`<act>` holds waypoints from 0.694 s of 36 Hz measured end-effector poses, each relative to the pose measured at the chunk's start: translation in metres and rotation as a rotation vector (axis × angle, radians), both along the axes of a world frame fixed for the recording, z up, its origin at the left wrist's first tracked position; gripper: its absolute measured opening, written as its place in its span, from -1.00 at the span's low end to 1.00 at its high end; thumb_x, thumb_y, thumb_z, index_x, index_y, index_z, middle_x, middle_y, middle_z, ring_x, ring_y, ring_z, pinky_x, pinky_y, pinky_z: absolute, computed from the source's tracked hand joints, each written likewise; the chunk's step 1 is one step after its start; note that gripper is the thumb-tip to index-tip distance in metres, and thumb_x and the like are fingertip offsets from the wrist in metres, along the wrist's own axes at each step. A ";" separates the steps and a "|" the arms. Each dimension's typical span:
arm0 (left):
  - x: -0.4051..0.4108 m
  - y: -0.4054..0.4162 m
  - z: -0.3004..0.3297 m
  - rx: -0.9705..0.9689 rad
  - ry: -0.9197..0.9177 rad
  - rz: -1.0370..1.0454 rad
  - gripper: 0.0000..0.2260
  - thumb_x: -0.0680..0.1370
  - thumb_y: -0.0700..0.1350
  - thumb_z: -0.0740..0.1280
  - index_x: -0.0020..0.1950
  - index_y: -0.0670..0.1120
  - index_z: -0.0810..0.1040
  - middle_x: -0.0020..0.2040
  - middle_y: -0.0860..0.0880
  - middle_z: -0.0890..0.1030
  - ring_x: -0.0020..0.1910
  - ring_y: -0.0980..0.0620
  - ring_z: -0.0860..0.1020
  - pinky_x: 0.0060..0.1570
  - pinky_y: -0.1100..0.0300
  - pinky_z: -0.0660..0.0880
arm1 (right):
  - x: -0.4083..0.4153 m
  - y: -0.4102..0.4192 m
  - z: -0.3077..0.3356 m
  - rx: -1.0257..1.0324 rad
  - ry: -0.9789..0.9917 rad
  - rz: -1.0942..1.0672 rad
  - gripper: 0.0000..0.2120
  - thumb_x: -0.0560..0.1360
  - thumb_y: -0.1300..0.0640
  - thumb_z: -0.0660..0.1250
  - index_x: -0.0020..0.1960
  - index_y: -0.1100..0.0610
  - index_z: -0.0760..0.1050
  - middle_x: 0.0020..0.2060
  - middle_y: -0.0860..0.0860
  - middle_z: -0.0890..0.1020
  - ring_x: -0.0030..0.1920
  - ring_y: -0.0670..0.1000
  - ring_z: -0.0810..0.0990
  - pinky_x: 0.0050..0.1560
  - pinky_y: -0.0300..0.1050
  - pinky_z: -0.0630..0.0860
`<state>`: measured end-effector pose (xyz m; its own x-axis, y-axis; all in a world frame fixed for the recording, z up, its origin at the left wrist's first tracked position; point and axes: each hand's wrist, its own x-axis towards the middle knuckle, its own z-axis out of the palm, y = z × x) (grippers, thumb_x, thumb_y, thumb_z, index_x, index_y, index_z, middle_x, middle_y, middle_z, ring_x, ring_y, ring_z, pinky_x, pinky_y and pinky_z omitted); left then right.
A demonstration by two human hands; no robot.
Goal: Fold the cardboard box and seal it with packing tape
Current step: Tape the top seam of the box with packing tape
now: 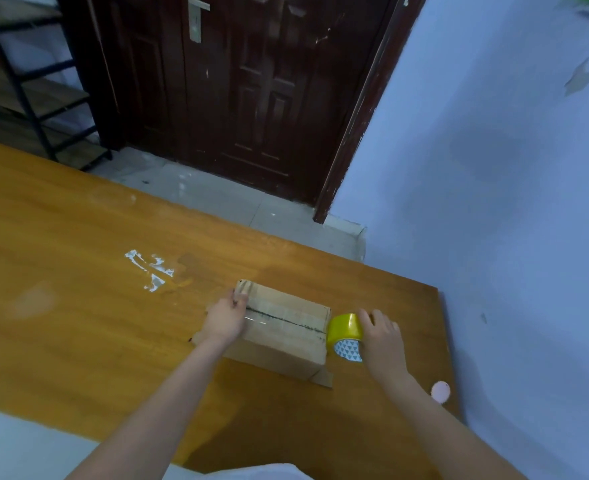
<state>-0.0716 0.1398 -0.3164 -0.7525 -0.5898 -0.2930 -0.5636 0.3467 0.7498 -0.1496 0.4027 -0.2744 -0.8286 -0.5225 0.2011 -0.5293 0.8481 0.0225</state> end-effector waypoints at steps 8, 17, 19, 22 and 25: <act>-0.014 -0.021 0.002 -0.177 -0.135 -0.084 -0.65 0.66 -0.04 0.03 0.31 -0.17 0.46 0.15 -0.26 0.57 0.12 -0.26 0.52 -0.01 0.00 0.44 | 0.027 0.007 -0.013 -0.188 -0.271 -0.018 -0.53 0.29 0.32 0.39 0.20 0.23 0.49 0.01 0.14 0.57 0.02 0.19 0.55 -0.05 0.01 0.46; -0.036 -0.018 0.004 -0.120 -0.155 0.028 -0.68 0.64 -0.05 0.08 0.30 -0.04 0.50 0.20 -0.22 0.55 0.16 -0.25 0.50 -0.03 0.06 0.38 | 0.049 0.029 -0.027 -0.570 -0.635 -0.164 -0.44 0.37 0.23 0.43 0.33 0.00 0.39 0.16 -0.10 0.48 0.21 -0.08 0.45 0.16 -0.24 0.37; -0.041 -0.017 0.004 -0.115 -0.151 0.041 -0.69 0.64 -0.04 0.09 0.30 -0.04 0.51 0.19 -0.21 0.56 0.15 -0.24 0.51 -0.04 0.07 0.38 | 0.050 0.027 -0.029 -0.638 -0.634 -0.205 -0.45 0.35 0.26 0.44 0.30 0.00 0.42 0.15 -0.10 0.49 0.20 -0.08 0.46 0.18 -0.20 0.39; -0.047 -0.015 0.005 -0.113 -0.145 0.055 -0.69 0.64 -0.05 0.09 0.29 -0.05 0.52 0.18 -0.20 0.56 0.13 -0.24 0.51 -0.07 0.08 0.36 | 0.047 0.023 -0.031 -0.689 -0.622 -0.247 -0.45 0.33 0.31 0.42 0.28 0.04 0.45 0.14 -0.05 0.51 0.19 -0.04 0.48 0.13 -0.17 0.42; -0.061 -0.011 0.011 -0.094 -0.136 0.079 -0.70 0.63 -0.07 0.12 0.25 -0.07 0.55 0.18 -0.22 0.56 0.14 -0.25 0.50 -0.03 0.06 0.38 | 0.043 0.020 -0.029 -0.734 -0.556 -0.279 -0.47 0.30 0.34 0.41 0.23 0.04 0.46 0.06 -0.05 0.50 0.14 0.00 0.50 0.03 -0.22 0.39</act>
<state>-0.1322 0.1293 -0.3056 -0.6598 -0.6752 -0.3298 -0.6858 0.3617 0.6315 -0.1068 0.4223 -0.3036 -0.9794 -0.1928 -0.0595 -0.0816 0.6481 -0.7572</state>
